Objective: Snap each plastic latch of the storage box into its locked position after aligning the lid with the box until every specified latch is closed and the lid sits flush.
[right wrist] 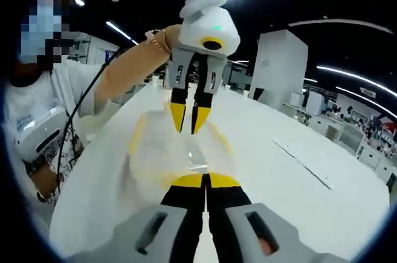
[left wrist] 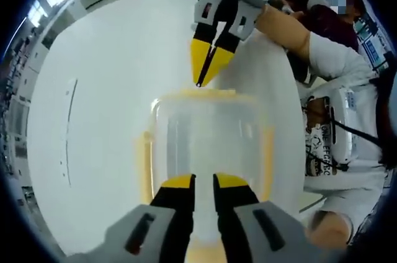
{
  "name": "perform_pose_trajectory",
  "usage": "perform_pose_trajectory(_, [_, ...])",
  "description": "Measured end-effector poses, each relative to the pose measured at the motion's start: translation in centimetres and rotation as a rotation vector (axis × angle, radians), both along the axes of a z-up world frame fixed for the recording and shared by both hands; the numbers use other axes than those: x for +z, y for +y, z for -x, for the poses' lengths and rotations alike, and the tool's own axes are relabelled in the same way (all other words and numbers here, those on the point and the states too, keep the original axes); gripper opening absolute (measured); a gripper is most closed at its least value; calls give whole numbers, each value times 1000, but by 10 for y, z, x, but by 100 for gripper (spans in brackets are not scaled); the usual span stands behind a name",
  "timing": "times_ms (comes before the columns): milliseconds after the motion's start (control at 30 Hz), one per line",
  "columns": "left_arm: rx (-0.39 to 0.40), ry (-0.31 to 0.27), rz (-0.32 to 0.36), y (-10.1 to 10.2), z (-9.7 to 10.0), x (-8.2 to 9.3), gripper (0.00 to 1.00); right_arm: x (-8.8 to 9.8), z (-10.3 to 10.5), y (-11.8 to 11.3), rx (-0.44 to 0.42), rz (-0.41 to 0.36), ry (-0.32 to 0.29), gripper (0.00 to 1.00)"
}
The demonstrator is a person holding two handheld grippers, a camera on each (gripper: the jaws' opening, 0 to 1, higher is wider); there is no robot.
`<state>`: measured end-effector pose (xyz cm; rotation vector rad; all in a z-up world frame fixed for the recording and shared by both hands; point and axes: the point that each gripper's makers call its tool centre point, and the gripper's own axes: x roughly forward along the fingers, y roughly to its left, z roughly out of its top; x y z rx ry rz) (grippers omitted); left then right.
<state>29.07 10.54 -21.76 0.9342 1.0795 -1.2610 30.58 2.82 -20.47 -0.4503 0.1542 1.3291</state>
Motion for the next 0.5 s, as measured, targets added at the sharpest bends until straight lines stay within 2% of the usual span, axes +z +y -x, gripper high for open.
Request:
perform_pose_trajectory(233, [-5,-4,84,-2,-1,0,12,22,4,30,61,87,-19,0])
perform_pose_trajectory(400, [-53,-1,201,-3,1,1,13,14,11,56,115,238,-17,0])
perform_pose_trajectory(500, [-53,-4,240,-2,3,1,13,7,14,68,136,315,-3,0])
